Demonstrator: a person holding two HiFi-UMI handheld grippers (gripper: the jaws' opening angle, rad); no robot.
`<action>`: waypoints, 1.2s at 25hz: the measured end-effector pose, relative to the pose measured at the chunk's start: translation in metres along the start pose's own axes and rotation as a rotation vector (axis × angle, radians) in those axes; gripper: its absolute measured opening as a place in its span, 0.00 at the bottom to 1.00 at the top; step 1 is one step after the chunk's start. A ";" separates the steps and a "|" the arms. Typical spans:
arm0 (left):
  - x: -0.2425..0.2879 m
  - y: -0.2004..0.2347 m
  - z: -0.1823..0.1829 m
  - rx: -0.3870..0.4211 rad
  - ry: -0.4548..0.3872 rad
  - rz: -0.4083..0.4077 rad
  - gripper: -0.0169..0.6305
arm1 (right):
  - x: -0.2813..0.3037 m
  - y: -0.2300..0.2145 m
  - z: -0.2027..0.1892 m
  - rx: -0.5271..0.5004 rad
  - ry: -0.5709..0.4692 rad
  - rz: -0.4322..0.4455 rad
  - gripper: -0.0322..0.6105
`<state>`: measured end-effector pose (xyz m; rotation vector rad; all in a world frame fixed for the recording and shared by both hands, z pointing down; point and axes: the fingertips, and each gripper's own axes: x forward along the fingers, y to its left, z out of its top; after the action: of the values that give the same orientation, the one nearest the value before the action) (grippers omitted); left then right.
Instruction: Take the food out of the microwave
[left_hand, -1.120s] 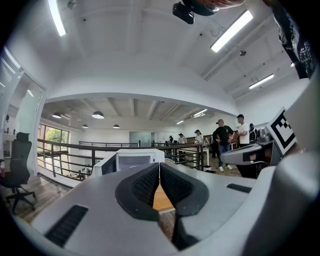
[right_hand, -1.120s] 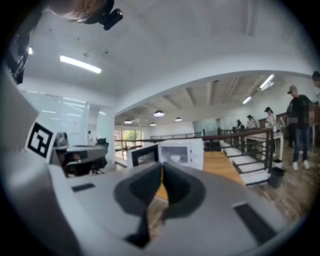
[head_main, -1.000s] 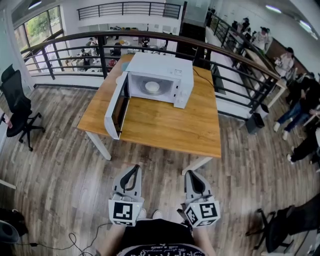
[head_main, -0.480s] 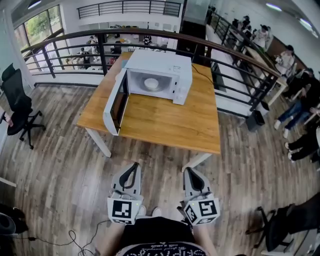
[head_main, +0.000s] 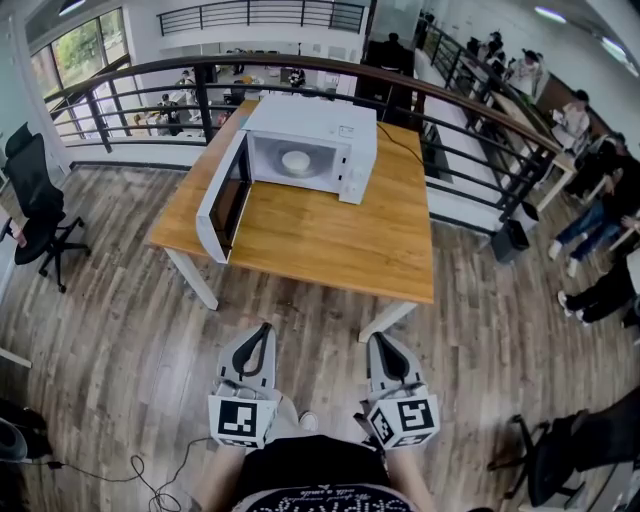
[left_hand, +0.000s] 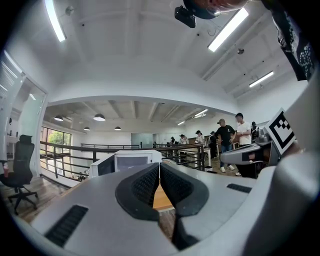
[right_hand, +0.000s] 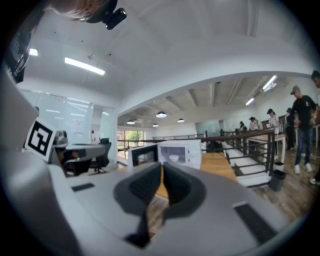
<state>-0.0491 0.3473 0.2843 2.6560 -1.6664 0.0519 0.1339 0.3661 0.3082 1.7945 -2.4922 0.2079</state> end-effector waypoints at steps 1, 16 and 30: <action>0.001 -0.003 -0.002 -0.001 0.004 -0.002 0.08 | -0.001 -0.004 -0.002 0.005 0.005 -0.003 0.11; 0.099 0.046 0.010 0.004 -0.046 -0.011 0.08 | 0.095 -0.030 0.005 0.012 0.032 -0.009 0.11; 0.230 0.136 0.023 0.005 -0.040 -0.100 0.08 | 0.248 -0.045 0.032 -0.003 0.048 -0.052 0.11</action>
<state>-0.0714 0.0804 0.2662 2.7581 -1.5425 0.0020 0.0985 0.1147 0.3119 1.8280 -2.4094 0.2407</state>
